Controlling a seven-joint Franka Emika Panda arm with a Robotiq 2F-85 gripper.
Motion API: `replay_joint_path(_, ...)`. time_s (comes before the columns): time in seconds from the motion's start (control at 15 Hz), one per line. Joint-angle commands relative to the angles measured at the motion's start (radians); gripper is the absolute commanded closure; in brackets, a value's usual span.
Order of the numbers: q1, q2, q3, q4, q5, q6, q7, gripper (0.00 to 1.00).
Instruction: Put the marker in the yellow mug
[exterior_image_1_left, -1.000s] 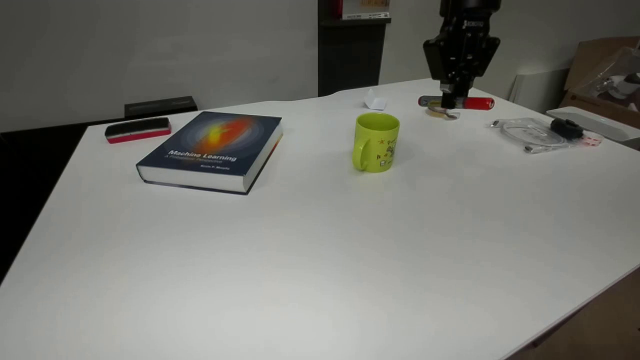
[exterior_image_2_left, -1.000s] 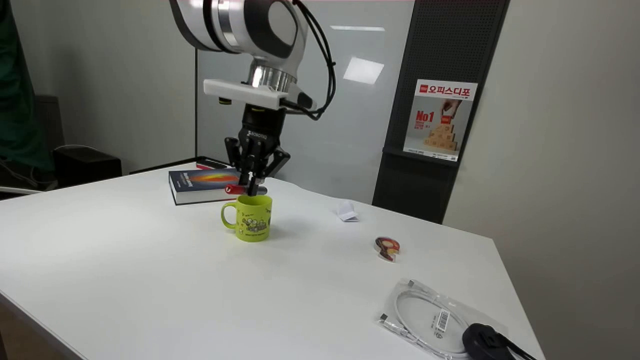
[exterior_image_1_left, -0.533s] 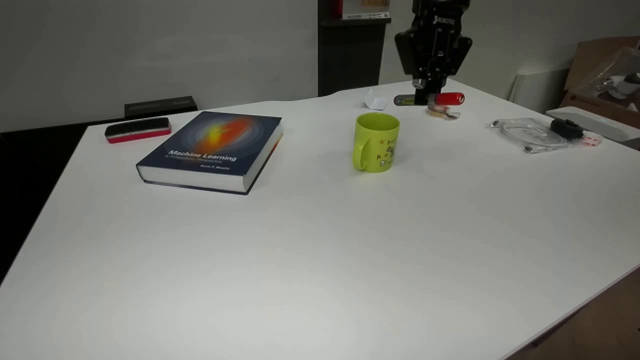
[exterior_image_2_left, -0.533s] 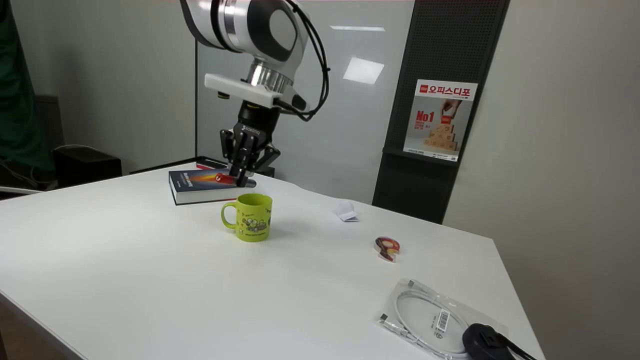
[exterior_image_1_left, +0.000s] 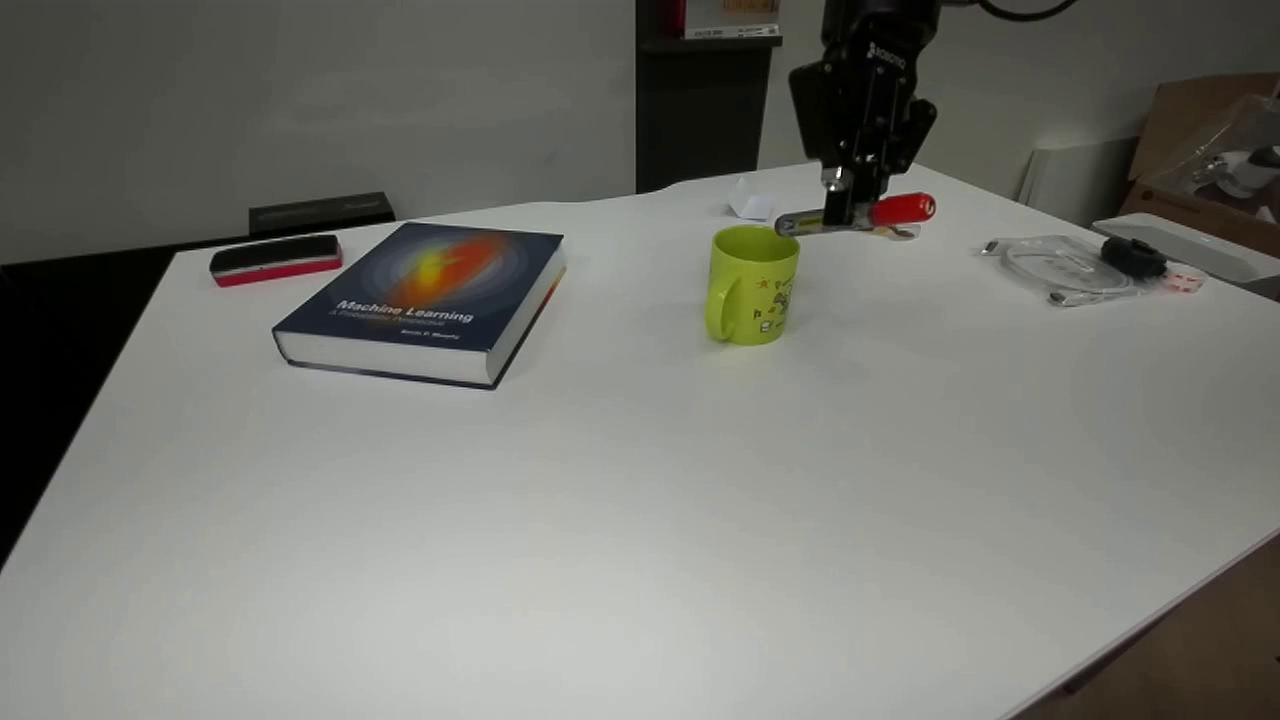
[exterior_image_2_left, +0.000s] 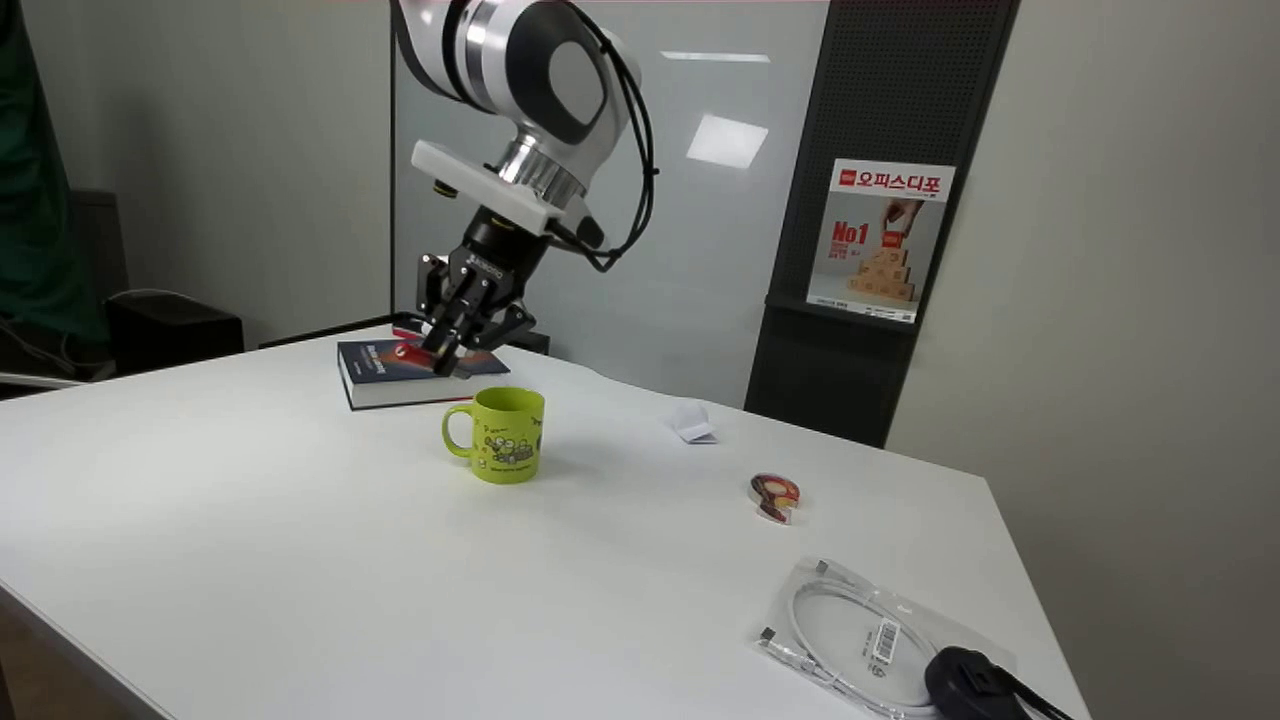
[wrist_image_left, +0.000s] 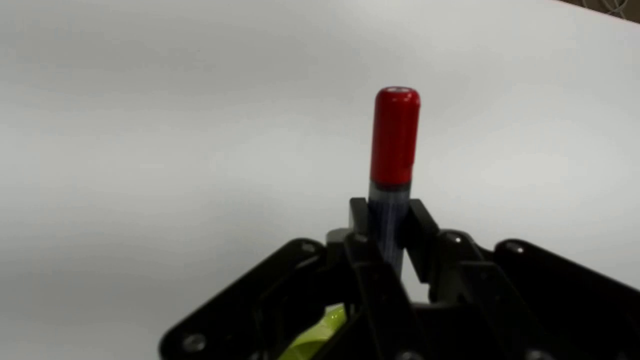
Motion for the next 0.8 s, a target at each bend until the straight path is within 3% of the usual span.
replay_joint_path(0.0, -0.016, 0.055, -0.003, 0.105, 0.024, -0.094, 0.022, 0.95)
replay_joint_path(0.73, -0.023, 0.236, -0.023, 0.357, 0.014, -0.195, 0.115, 0.95)
